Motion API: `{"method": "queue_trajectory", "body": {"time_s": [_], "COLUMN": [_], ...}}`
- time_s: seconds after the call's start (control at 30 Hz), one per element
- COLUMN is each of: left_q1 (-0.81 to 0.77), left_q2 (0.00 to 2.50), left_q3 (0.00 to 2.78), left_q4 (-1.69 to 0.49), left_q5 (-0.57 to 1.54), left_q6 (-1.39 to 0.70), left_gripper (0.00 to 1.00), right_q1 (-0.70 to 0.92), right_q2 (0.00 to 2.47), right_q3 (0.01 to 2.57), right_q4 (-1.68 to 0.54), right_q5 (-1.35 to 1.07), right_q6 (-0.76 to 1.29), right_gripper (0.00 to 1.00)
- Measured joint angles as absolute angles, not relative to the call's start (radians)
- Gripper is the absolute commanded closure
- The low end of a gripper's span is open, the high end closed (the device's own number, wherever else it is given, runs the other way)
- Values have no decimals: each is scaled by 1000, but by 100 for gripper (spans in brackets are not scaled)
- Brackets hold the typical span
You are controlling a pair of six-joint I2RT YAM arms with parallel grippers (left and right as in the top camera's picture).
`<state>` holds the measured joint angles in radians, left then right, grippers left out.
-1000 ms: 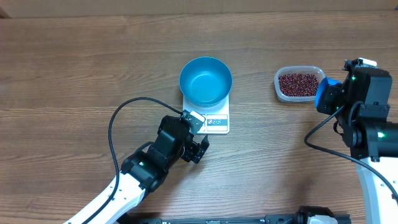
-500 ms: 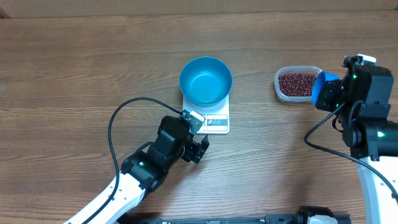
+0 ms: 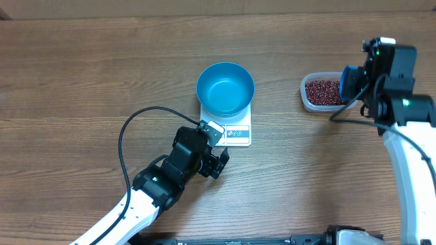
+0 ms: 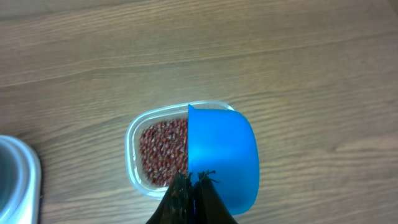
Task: Scoop item into bowl and weigh 150g on scale
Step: 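Lower the blue scoop with the right gripper into the red beans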
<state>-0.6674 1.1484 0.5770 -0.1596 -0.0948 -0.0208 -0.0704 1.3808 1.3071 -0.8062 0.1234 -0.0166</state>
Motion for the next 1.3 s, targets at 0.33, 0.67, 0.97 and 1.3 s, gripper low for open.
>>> {"method": "queue_trajectory", "body": {"time_s": [0.33, 0.67, 0.97, 1.3], "left_q1": [-667, -667, -667, -667], "left_q2": [1148, 1148, 1148, 1148], "left_q3": [577, 577, 577, 577], "left_q4": [-160, -160, -160, -160], "left_q5": [-95, -95, -95, -95], "left_q6": [-21, -21, -21, -21], "left_gripper": [1, 0, 0, 1], "right_q1": [-44, 96, 118, 119], "right_q2": [1525, 1550, 1634, 1671], "right_q3": [1391, 1395, 1395, 1395], "right_q4": [-857, -854, -867, -851], "right_q5": [245, 379, 503, 501], "right_q6": [-114, -136, -133, -112], "right_gripper": [96, 96, 96, 96]}}
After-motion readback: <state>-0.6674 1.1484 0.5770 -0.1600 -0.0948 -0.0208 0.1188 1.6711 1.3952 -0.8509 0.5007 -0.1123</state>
